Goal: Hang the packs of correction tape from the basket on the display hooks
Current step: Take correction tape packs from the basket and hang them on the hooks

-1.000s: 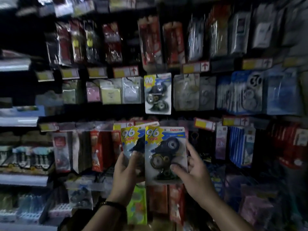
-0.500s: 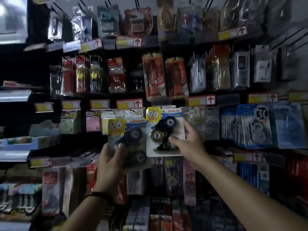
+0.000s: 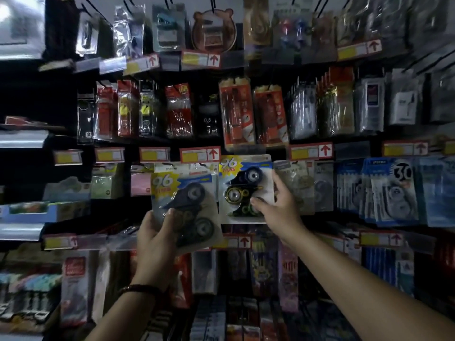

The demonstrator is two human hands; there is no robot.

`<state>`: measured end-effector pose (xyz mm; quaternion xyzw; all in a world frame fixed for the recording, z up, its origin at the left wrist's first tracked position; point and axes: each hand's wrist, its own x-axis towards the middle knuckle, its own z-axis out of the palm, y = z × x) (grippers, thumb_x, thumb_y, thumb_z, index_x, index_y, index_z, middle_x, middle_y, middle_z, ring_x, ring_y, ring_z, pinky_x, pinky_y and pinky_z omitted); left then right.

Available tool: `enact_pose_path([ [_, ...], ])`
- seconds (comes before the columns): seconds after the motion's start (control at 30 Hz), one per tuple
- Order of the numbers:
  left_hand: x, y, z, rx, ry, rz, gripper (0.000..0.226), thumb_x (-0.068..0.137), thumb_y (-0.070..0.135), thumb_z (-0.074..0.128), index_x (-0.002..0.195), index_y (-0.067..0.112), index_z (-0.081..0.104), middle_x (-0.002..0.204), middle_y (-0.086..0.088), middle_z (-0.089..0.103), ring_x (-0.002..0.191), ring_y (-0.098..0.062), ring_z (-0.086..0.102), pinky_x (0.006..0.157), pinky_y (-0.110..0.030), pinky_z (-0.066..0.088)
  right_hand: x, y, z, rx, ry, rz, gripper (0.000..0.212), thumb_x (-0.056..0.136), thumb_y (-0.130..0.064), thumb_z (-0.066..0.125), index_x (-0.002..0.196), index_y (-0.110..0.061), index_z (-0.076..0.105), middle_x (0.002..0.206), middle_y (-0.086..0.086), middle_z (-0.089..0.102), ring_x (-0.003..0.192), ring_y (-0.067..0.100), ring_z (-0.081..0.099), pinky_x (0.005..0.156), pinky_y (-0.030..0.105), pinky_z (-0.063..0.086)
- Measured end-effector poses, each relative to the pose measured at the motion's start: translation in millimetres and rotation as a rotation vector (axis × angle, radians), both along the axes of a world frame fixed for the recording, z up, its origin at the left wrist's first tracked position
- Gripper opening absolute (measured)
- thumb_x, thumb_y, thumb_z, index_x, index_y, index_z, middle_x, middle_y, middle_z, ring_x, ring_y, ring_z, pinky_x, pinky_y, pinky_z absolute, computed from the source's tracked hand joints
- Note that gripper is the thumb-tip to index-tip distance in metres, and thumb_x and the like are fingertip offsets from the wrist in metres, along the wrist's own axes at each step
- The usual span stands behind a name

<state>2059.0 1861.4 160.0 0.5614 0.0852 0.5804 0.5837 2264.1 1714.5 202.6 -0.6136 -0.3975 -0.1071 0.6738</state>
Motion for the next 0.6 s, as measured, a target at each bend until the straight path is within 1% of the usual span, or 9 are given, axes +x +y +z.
enact_pose_path([
  [0.07, -0.4, -3.0, 1.2, 0.009, 0.007, -0.027, 0.017, 0.107, 0.019, 0.056, 0.119, 0.009, 0.063, 0.106, -0.005, 0.077, 0.092, -0.015, 0.077, 0.062, -0.023, 0.061, -0.8, 2.6, 2.4, 0.001, 0.019, 0.005, 0.092, 0.091, -0.012, 0.080, 0.164, -0.033, 0.028, 0.167, -0.013, 0.034, 0.152, 0.009, 0.034, 0.119, 0.032, 0.036],
  [0.17, -0.4, -4.5, 3.4, 0.023, 0.007, -0.051, 0.021, 0.107, 0.021, 0.057, 0.124, 0.010, 0.063, 0.111, -0.005, 0.078, 0.099, -0.019, 0.077, 0.070, -0.029, 0.065, -1.3, 7.1, 5.0, 0.012, 0.023, 0.013, 0.093, 0.088, -0.015, 0.082, 0.163, -0.037, 0.031, 0.163, -0.013, 0.041, 0.148, 0.010, 0.042, 0.122, 0.042, 0.040],
  [0.23, -1.0, -4.3, 4.6, 0.036, 0.011, -0.063, 0.021, 0.107, 0.022, 0.056, 0.124, 0.011, 0.063, 0.111, -0.003, 0.079, 0.099, -0.017, 0.077, 0.070, -0.029, 0.065, -3.6, 7.5, 7.9, 0.017, 0.030, 0.013, 0.092, 0.090, -0.014, 0.081, 0.164, -0.034, 0.029, 0.165, -0.011, 0.040, 0.149, 0.012, 0.041, 0.123, 0.044, 0.039],
  [0.3, -1.4, -5.7, 6.8, 0.056, 0.023, -0.071, 0.020, 0.107, 0.023, 0.056, 0.124, 0.014, 0.063, 0.108, 0.002, 0.080, 0.099, -0.015, 0.077, 0.073, -0.031, 0.064, -6.4, 4.8, 11.6, 0.004, 0.032, -0.002, 0.090, 0.093, -0.012, 0.079, 0.165, -0.028, 0.027, 0.168, -0.008, 0.035, 0.153, 0.014, 0.036, 0.124, 0.040, 0.036],
  [0.33, -1.4, -6.2, 7.5, 0.063, 0.030, -0.072, 0.019, 0.107, 0.023, 0.055, 0.123, 0.015, 0.064, 0.106, 0.005, 0.080, 0.099, -0.015, 0.077, 0.076, -0.033, 0.063, -6.1, 2.6, 13.0, -0.002, 0.029, -0.006, 0.089, 0.094, -0.012, 0.077, 0.165, -0.027, 0.027, 0.168, -0.008, 0.033, 0.154, 0.014, 0.033, 0.122, 0.036, 0.034],
  [0.4, -1.2, -7.1, 8.0, 0.072, 0.041, -0.076, 0.018, 0.107, 0.024, 0.056, 0.121, 0.017, 0.064, 0.104, 0.008, 0.080, 0.099, -0.015, 0.077, 0.079, -0.037, 0.062, -5.5, -0.3, 14.4, -0.025, 0.022, -0.031, 0.088, 0.095, -0.010, 0.076, 0.166, -0.025, 0.026, 0.169, -0.007, 0.030, 0.155, 0.014, 0.030, 0.116, 0.027, 0.032],
  [0.43, -0.9, -7.8, 8.1, 0.074, 0.047, -0.080, 0.017, 0.107, 0.024, 0.056, 0.120, 0.018, 0.065, 0.105, 0.008, 0.079, 0.100, -0.016, 0.077, 0.081, -0.039, 0.063, -6.0, -1.3, 15.0, -0.037, 0.018, -0.044, 0.087, 0.096, -0.011, 0.075, 0.166, -0.025, 0.026, 0.170, -0.008, 0.029, 0.156, 0.014, 0.029, 0.113, 0.025, 0.031],
  [0.53, 0.7, -9.4, 8.0, 0.062, 0.066, -0.084, 0.018, 0.106, 0.027, 0.058, 0.120, 0.020, 0.066, 0.107, 0.006, 0.079, 0.105, -0.021, 0.076, 0.088, -0.048, 0.063, -11.0, -5.8, 17.7, -0.058, 0.010, -0.051, 0.087, 0.097, -0.012, 0.074, 0.166, -0.026, 0.024, 0.170, -0.007, 0.029, 0.154, 0.015, 0.031, 0.106, 0.024, 0.034],
  [0.6, 1.2, -11.0, 8.7, 0.055, 0.064, -0.100, 0.019, 0.106, 0.026, 0.057, 0.121, 0.019, 0.066, 0.107, 0.007, 0.079, 0.105, -0.021, 0.076, 0.089, -0.050, 0.063, -14.7, -9.6, 20.0, -0.068, 0.013, -0.055, 0.087, 0.097, -0.013, 0.073, 0.166, -0.027, 0.024, 0.169, -0.008, 0.031, 0.150, 0.015, 0.037, 0.100, 0.022, 0.036],
])
